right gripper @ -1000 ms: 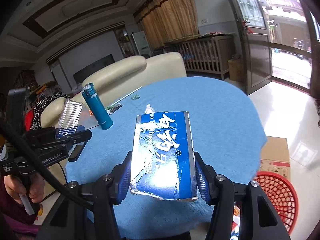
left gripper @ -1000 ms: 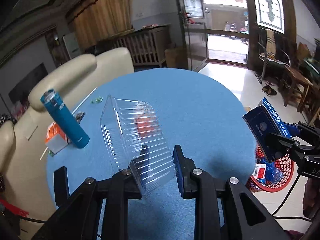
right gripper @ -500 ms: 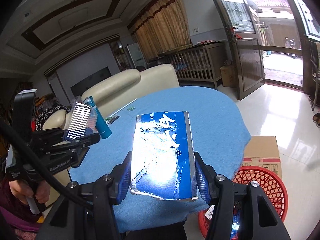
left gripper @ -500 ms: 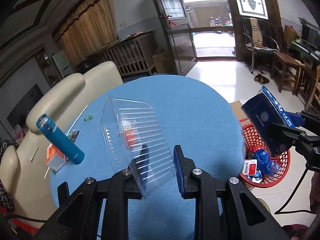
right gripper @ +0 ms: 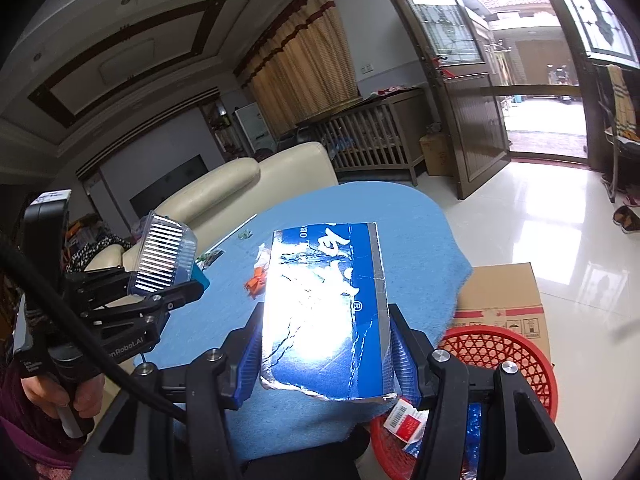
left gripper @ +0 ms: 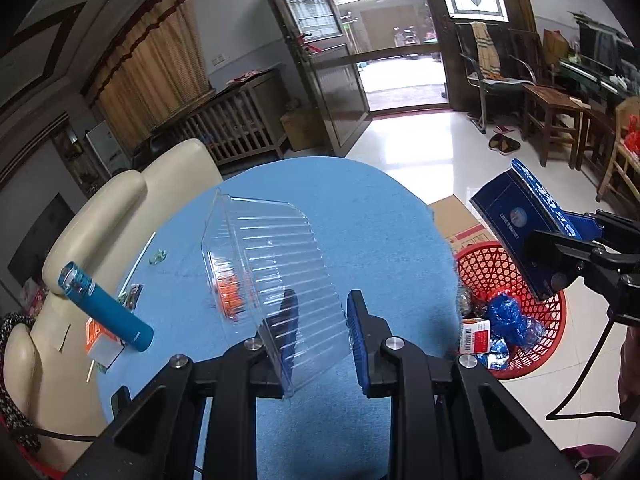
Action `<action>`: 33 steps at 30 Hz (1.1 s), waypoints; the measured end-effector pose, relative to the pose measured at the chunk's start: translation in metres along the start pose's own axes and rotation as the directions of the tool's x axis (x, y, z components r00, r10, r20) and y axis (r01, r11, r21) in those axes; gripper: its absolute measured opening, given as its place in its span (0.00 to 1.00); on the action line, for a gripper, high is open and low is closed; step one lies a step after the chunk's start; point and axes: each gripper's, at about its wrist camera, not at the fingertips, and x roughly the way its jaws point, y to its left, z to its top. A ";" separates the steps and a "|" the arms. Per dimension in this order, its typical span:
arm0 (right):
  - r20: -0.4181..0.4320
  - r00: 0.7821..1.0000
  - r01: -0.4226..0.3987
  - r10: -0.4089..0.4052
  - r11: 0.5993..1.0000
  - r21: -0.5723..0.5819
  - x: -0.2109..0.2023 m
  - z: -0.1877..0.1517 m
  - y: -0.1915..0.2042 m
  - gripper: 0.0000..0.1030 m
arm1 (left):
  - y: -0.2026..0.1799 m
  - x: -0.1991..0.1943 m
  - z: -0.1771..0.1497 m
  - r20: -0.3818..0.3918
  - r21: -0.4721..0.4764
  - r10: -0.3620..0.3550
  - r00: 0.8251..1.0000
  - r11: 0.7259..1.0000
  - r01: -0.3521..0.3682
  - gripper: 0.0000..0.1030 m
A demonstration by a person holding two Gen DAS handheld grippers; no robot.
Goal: Collect trash
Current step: 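Carry the toothpaste box and clear tray over the red wastebasket with both tools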
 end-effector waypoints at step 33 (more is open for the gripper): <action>0.044 0.998 0.048 -0.052 0.994 0.098 -0.036 0.001 -0.033 0.58 | -0.055 0.002 0.020 -0.005 0.134 -0.038 0.999 0.990 0.038 0.26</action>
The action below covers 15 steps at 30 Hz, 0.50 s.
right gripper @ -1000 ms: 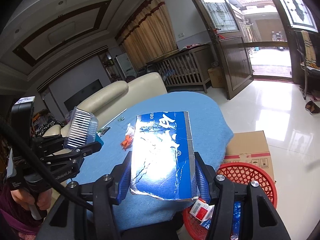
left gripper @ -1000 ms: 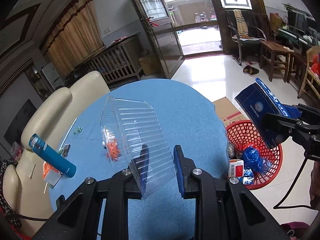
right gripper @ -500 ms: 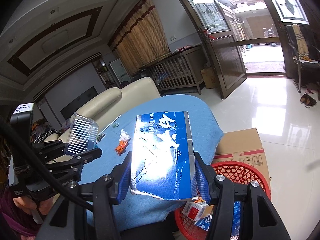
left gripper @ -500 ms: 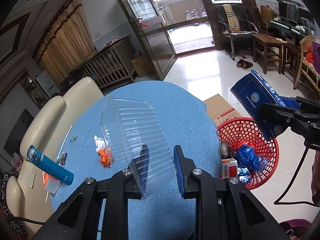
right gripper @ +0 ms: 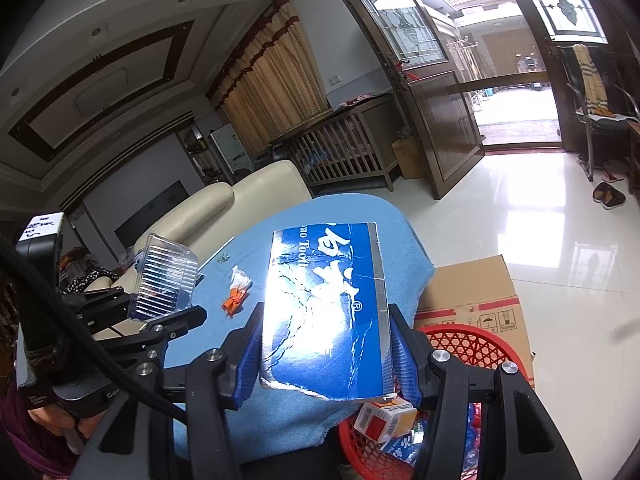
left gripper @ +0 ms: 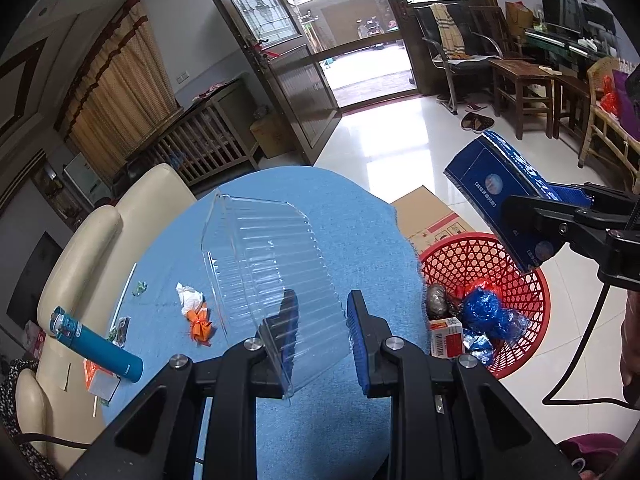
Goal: Collect trash
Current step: 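Carry the toothpaste box and clear tray over the red wastebasket with both tools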
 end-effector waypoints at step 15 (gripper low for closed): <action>-0.006 0.999 0.032 -0.032 0.999 0.042 -0.005 0.005 0.005 0.58 | -0.015 0.006 0.005 -0.017 0.040 -0.022 1.000 0.999 0.023 0.26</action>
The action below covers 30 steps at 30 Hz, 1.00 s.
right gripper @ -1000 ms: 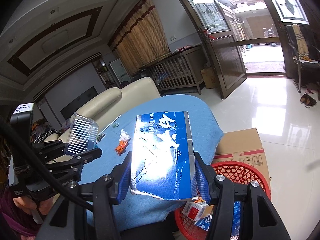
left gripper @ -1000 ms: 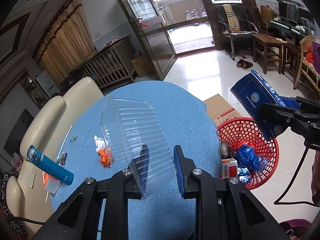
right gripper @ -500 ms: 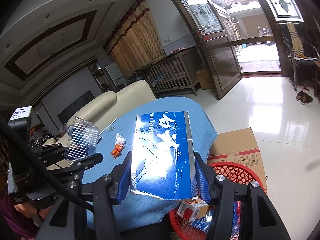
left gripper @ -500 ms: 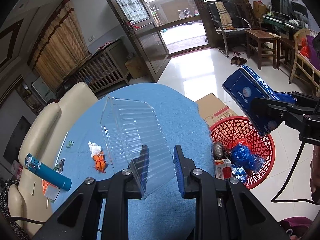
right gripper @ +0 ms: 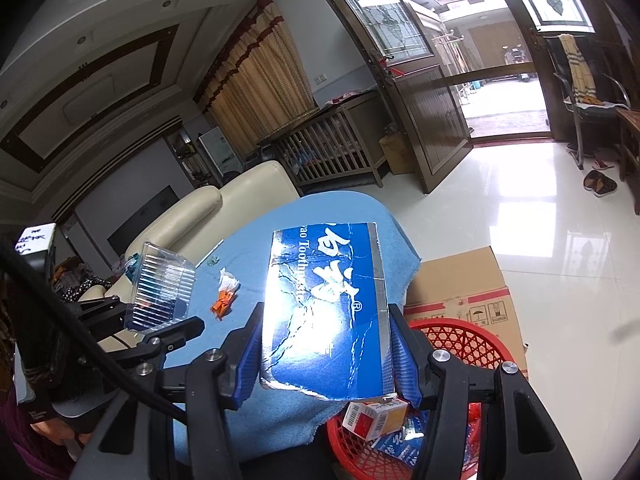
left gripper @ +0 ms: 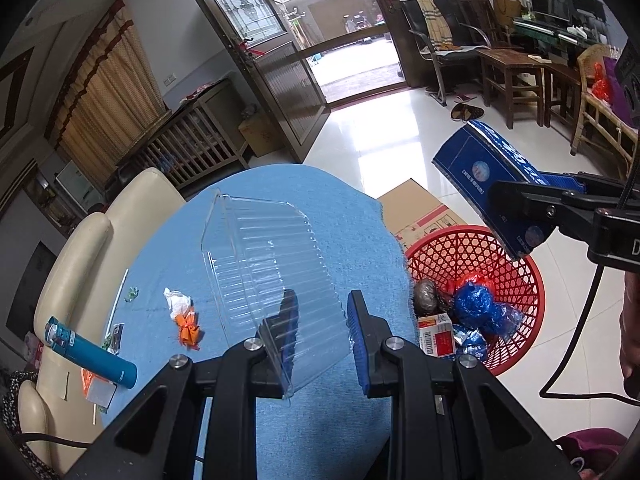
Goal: Collect trash
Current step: 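Carry the toothpaste box and clear tray over the red wastebasket with both tools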
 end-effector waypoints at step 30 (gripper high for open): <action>0.010 0.999 0.049 -0.049 0.998 0.050 -0.012 -0.002 -0.006 0.58 | -0.028 0.018 0.014 -0.039 0.052 -0.042 0.998 0.998 0.044 0.26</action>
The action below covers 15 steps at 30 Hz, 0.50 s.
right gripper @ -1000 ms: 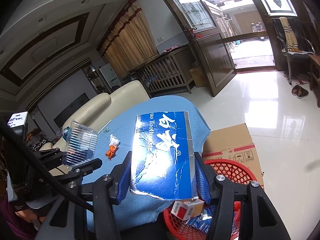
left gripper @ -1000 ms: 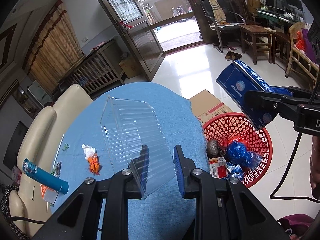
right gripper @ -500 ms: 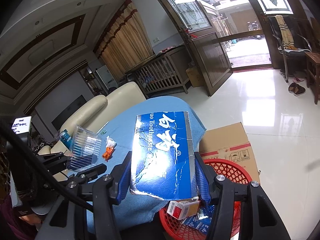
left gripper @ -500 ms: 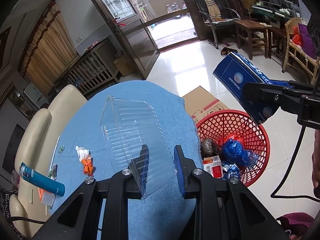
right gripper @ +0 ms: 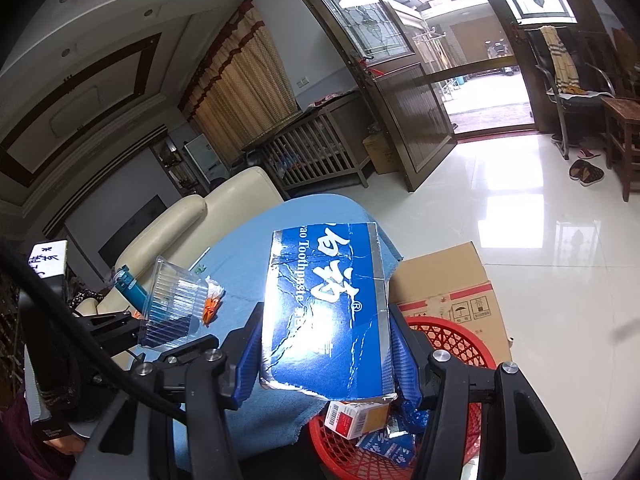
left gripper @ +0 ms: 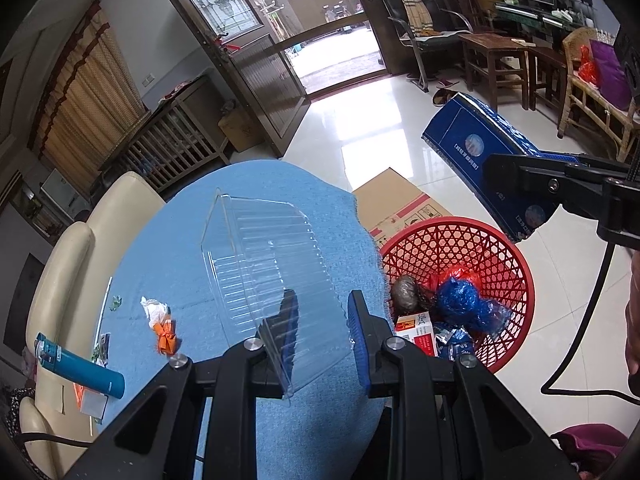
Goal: Collect trash
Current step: 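Carry the toothpaste box and clear tray over the red wastebasket with both tools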
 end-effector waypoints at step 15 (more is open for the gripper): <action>-0.002 1.000 0.026 -0.026 0.999 0.027 0.000 0.002 -0.006 0.58 | -0.014 0.013 0.006 -0.022 0.030 -0.022 1.000 0.999 0.023 0.27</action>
